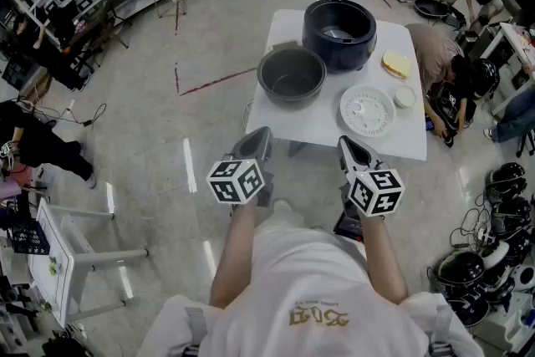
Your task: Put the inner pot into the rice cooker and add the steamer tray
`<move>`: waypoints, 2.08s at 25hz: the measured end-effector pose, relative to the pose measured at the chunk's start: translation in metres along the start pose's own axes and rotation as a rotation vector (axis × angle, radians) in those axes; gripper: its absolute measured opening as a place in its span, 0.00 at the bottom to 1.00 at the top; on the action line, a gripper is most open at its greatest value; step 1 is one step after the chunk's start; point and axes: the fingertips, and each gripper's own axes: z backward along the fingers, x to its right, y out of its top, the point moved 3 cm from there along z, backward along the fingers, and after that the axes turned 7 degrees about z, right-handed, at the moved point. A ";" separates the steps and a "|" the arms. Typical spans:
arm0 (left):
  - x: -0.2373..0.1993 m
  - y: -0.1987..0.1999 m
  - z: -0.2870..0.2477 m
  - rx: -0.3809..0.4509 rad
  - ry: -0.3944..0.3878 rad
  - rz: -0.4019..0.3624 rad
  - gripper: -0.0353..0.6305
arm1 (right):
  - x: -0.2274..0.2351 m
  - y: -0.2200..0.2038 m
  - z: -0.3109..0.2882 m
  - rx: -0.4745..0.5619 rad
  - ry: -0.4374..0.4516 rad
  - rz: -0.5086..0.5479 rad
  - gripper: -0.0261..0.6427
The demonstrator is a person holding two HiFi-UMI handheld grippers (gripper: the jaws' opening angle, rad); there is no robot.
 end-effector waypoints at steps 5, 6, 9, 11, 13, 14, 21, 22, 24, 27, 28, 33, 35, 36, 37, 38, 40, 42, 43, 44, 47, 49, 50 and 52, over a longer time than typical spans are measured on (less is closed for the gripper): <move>0.000 -0.004 0.000 -0.005 0.000 0.001 0.08 | 0.003 -0.003 0.002 0.000 -0.006 -0.004 0.05; 0.001 -0.005 0.000 -0.004 0.001 0.003 0.08 | 0.004 -0.003 0.003 -0.001 -0.004 -0.006 0.05; 0.002 -0.009 0.000 -0.006 0.000 0.012 0.08 | 0.005 -0.007 0.006 -0.005 -0.002 -0.019 0.05; 0.001 -0.008 0.002 -0.007 -0.005 0.016 0.08 | 0.005 -0.007 0.007 -0.005 -0.004 -0.019 0.05; 0.000 -0.007 0.003 -0.003 -0.010 0.021 0.08 | 0.003 -0.005 0.007 0.005 -0.001 -0.025 0.05; 0.000 -0.007 0.002 0.001 -0.009 0.026 0.11 | 0.003 -0.005 0.007 0.006 0.007 -0.030 0.06; 0.001 -0.009 -0.002 0.000 0.021 -0.007 0.48 | 0.013 -0.009 0.012 0.001 0.010 -0.045 0.38; 0.001 -0.011 -0.002 -0.004 0.023 -0.011 0.48 | 0.016 -0.010 0.012 0.002 0.005 -0.051 0.38; -0.001 -0.014 -0.004 -0.016 0.028 -0.017 0.49 | 0.020 -0.013 0.010 -0.001 -0.001 -0.063 0.38; -0.010 -0.012 -0.009 -0.024 0.040 -0.012 0.48 | 0.024 -0.015 -0.001 -0.011 -0.005 -0.078 0.38; -0.014 -0.010 -0.012 -0.019 0.044 -0.004 0.48 | 0.026 -0.015 -0.005 -0.015 -0.005 -0.085 0.38; -0.040 0.005 -0.048 -0.011 0.070 0.041 0.47 | 0.048 -0.015 -0.041 -0.059 0.000 -0.107 0.37; -0.051 0.010 -0.069 -0.017 0.080 0.057 0.47 | 0.062 -0.015 -0.061 -0.079 0.002 -0.115 0.37; -0.056 0.012 -0.079 -0.020 0.085 0.064 0.47 | 0.070 -0.014 -0.071 -0.088 0.001 -0.119 0.37; -0.061 0.015 -0.089 -0.022 0.089 0.069 0.47 | 0.078 -0.013 -0.081 -0.096 0.000 -0.123 0.37; -0.067 0.017 -0.099 -0.025 0.095 0.076 0.47 | 0.085 -0.013 -0.092 -0.103 -0.001 -0.129 0.37; -0.082 0.020 -0.115 -0.031 0.109 0.093 0.47 | 0.095 -0.013 -0.113 -0.118 0.003 -0.145 0.37; -0.097 0.023 -0.129 -0.036 0.123 0.112 0.47 | 0.102 -0.012 -0.133 -0.135 0.010 -0.157 0.37; -0.105 0.026 -0.136 -0.039 0.129 0.120 0.47 | 0.105 -0.012 -0.142 -0.143 0.012 -0.161 0.37; -0.113 0.029 -0.142 -0.041 0.135 0.126 0.46 | 0.108 -0.012 -0.151 -0.151 0.012 -0.165 0.37; -0.134 0.034 -0.155 -0.056 0.148 0.144 0.46 | 0.117 -0.011 -0.176 -0.168 0.003 -0.183 0.37; -0.145 0.034 -0.163 -0.072 0.151 0.157 0.46 | 0.122 -0.012 -0.190 -0.175 -0.002 -0.201 0.36; -0.150 0.033 -0.168 -0.082 0.150 0.162 0.45 | 0.124 -0.011 -0.198 -0.177 -0.001 -0.211 0.35; -0.158 0.033 -0.177 -0.099 0.148 0.167 0.45 | 0.127 -0.008 -0.211 -0.173 0.007 -0.229 0.34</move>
